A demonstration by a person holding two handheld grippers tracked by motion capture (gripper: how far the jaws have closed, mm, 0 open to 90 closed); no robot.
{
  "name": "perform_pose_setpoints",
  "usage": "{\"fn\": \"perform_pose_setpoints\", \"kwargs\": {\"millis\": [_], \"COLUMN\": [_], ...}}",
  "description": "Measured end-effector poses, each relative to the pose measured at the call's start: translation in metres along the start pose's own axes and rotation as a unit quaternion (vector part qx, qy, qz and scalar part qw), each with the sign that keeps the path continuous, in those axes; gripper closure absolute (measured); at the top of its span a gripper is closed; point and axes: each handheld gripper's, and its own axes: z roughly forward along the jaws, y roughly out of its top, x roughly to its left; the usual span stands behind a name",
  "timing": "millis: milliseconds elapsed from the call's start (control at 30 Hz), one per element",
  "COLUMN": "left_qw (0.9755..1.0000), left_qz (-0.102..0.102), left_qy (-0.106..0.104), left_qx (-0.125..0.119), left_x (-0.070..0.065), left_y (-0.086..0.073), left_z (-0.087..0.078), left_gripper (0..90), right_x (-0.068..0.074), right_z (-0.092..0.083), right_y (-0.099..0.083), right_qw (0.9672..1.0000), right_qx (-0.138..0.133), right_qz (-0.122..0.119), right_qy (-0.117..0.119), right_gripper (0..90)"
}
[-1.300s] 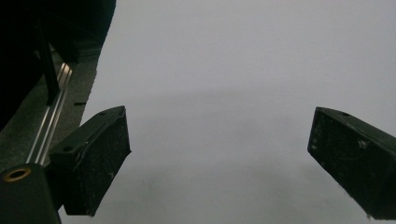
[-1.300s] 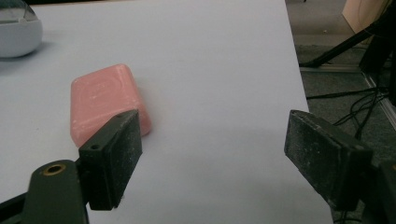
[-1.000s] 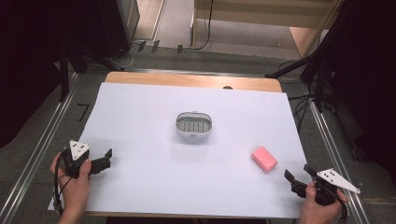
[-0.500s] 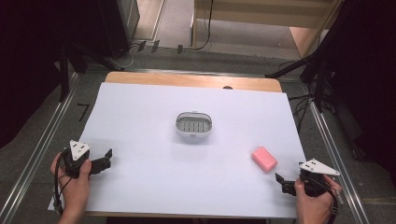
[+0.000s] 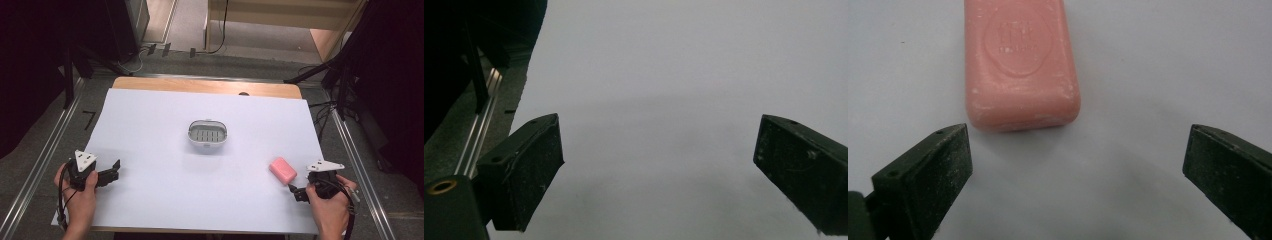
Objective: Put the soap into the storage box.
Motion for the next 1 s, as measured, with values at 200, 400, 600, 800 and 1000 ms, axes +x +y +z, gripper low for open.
{"fn": "perform_pose_setpoints", "kwargs": {"millis": [200,400,600,800,1000], "left_qw": [1.0,1.0,1.0,1.0,1.0], "left_qz": [-0.002,-0.002,-0.003,-0.001,-0.003], "left_qy": [0.0,-0.001,-0.002,-0.002,-0.002], "left_qx": [-0.001,-0.001,0.0,0.0,0.0], "left_x": [0.0,0.001,0.001,0.0,0.001], "left_y": [0.0,0.0,0.0,0.0,0.0], "left_z": [0.0,0.0,0.0,0.0,0.0], "left_gripper": [6.1,6.1,6.2,6.1,6.1], "right_x": [0.001,0.005,0.01,0.014,0.016], "right_z": [0.0,0.004,0.01,0.017,0.025], "right_y": [0.016,0.034,0.046,0.053,0.057], "right_qw": [0.9996,0.9982,0.9971,0.9964,0.995], "right_qx": [0.015,0.052,0.069,0.078,0.093], "right_qz": [-0.019,-0.021,-0.022,-0.018,-0.009], "right_qy": [0.013,0.022,0.026,0.027,0.035], "right_gripper": [3.0,3.1,7.1,13.3,15.9]}}
